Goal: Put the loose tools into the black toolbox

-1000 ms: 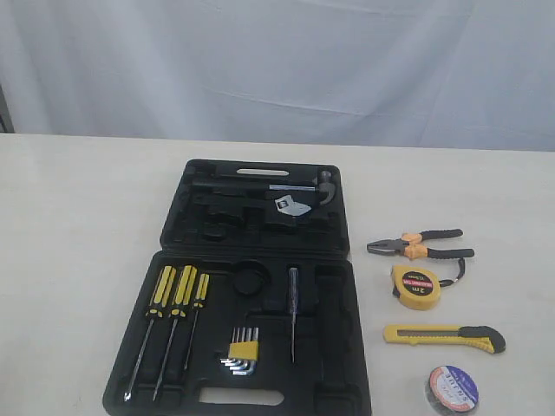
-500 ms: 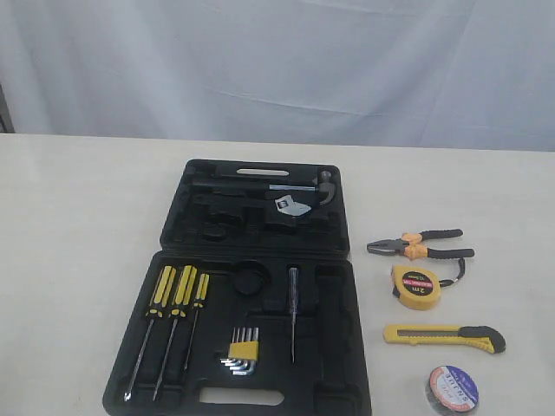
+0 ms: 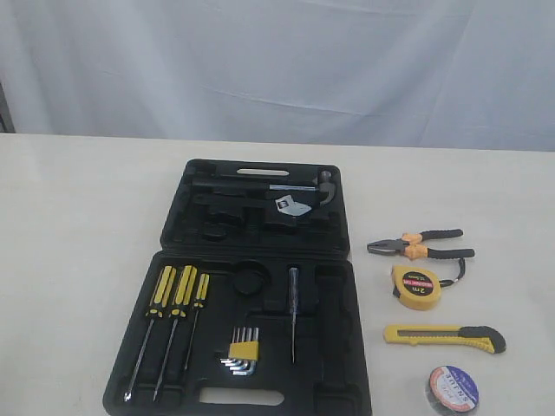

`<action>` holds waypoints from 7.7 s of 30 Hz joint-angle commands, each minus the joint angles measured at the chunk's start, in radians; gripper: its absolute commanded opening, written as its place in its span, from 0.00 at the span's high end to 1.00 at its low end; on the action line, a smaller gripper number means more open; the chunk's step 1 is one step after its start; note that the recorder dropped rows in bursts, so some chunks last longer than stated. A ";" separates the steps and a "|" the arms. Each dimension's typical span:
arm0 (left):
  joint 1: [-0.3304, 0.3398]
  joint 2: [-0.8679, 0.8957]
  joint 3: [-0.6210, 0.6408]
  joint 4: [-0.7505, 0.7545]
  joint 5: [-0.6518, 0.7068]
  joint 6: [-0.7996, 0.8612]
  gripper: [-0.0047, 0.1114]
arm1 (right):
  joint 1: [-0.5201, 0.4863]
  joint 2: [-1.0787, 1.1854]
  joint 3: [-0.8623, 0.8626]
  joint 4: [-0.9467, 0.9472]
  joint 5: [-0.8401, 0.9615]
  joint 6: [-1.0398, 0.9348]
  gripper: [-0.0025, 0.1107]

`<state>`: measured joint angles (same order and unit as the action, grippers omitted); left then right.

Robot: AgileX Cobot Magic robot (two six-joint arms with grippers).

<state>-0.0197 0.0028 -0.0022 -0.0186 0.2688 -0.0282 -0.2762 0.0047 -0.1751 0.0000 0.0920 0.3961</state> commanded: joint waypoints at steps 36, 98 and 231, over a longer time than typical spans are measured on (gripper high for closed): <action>-0.002 -0.003 0.002 -0.002 0.001 -0.001 0.96 | 0.302 1.103 -0.496 -0.096 0.934 -0.198 0.98; -0.002 -0.003 0.002 -0.002 0.001 -0.001 0.96 | 0.302 1.456 -0.505 -0.124 0.551 -0.092 0.39; -0.002 -0.003 0.002 -0.002 0.001 -0.001 0.96 | 0.596 2.210 -1.498 -0.077 0.732 -0.022 0.26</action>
<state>-0.0197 0.0028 -0.0022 -0.0186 0.2688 -0.0282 0.3200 2.2150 -1.6716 -0.0671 0.8238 0.3730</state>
